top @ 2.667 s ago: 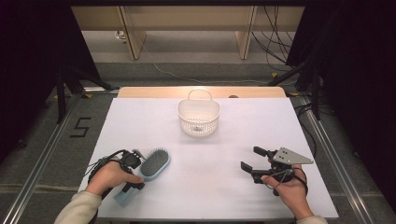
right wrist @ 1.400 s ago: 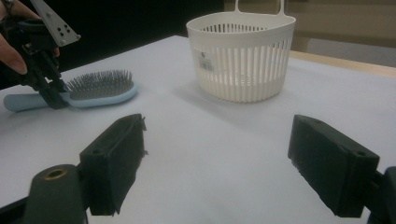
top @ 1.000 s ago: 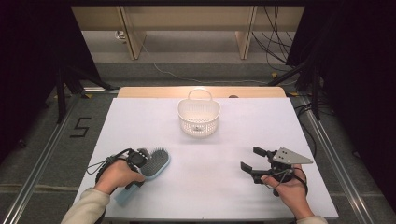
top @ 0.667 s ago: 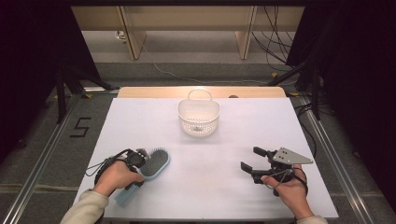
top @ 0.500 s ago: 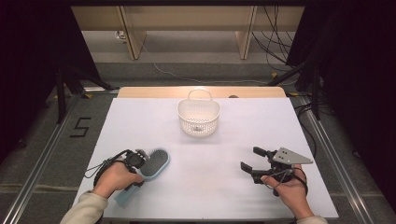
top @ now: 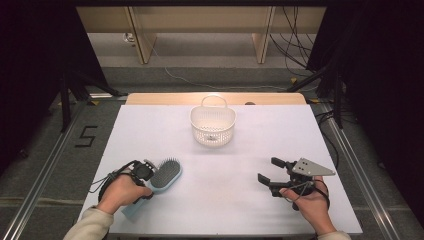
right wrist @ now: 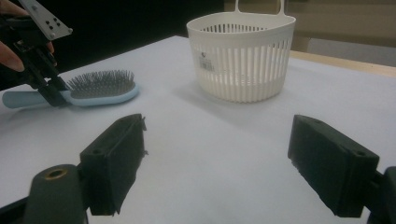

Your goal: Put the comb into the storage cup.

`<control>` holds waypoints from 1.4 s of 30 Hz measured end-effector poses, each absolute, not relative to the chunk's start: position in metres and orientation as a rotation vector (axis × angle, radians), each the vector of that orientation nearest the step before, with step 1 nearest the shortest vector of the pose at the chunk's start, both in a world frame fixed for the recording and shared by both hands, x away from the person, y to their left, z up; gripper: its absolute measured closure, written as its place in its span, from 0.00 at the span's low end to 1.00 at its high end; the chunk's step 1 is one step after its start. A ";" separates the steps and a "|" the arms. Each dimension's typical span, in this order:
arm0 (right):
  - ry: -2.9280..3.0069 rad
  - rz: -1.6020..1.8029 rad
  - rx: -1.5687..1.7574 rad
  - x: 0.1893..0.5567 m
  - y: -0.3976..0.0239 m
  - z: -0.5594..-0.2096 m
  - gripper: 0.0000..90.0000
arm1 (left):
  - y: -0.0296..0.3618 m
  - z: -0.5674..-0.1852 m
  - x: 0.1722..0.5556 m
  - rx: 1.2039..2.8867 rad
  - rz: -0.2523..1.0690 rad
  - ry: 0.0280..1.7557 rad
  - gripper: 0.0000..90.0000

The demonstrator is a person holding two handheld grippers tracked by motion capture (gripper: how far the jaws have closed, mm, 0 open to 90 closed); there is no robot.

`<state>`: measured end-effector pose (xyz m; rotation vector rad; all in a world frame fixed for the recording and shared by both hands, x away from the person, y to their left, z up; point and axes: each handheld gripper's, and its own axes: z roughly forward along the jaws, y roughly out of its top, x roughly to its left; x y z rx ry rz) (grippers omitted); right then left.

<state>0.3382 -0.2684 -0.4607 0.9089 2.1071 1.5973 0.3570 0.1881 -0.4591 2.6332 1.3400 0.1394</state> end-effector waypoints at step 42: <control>2.102 1.603 0.906 0.337 -0.269 -0.459 0.22 | 0.198 -0.450 0.347 2.372 0.392 1.219 0.78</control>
